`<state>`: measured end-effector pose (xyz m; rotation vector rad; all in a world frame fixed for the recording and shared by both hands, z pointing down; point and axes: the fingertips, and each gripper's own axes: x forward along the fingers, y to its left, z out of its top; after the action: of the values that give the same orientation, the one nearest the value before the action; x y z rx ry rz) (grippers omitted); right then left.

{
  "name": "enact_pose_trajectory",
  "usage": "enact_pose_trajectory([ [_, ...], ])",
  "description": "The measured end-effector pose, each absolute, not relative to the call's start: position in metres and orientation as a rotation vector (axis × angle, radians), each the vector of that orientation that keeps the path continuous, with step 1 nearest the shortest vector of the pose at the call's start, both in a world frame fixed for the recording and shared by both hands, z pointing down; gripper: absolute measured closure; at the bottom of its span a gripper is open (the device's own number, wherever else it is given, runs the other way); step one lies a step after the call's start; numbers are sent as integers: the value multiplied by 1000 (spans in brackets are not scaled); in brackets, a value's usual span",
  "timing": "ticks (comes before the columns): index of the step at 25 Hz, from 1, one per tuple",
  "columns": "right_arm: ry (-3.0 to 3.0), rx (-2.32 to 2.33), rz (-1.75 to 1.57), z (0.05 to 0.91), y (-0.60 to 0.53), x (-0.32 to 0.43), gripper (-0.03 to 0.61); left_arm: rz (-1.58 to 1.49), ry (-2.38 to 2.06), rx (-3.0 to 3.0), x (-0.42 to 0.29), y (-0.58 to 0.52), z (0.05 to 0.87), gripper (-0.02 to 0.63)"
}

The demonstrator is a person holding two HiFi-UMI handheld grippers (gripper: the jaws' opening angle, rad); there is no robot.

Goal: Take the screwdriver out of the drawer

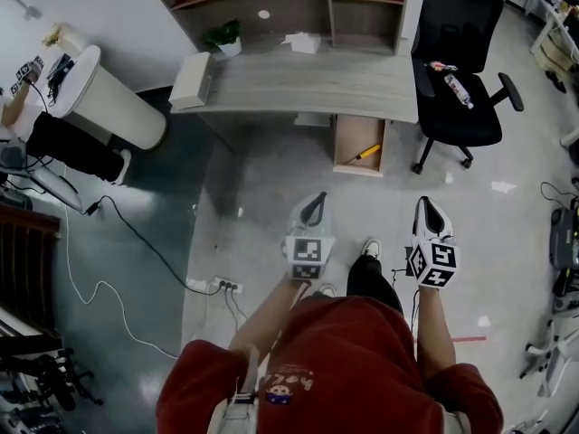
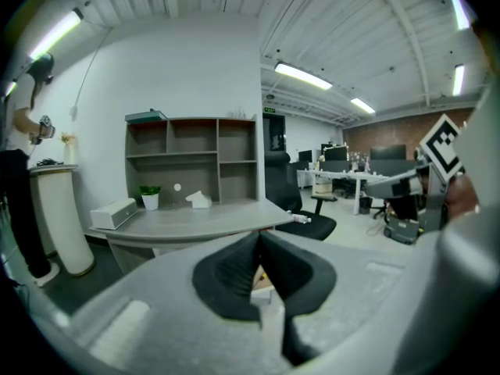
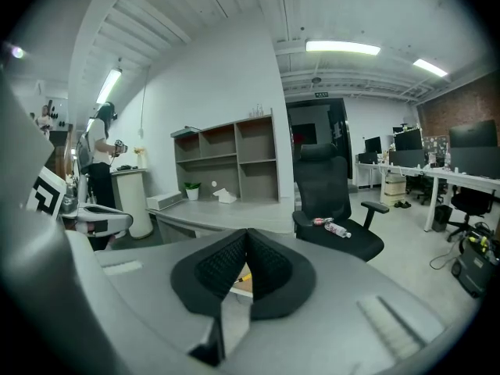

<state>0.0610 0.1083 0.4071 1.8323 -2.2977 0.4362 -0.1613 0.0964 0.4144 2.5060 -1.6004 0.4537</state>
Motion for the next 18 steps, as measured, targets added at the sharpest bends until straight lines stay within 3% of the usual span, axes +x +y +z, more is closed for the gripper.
enact_pose_trajectory([
  [18,-2339,1758,508,423,-48,165,578,521,-1626,2469,-44,-54,418,615],
])
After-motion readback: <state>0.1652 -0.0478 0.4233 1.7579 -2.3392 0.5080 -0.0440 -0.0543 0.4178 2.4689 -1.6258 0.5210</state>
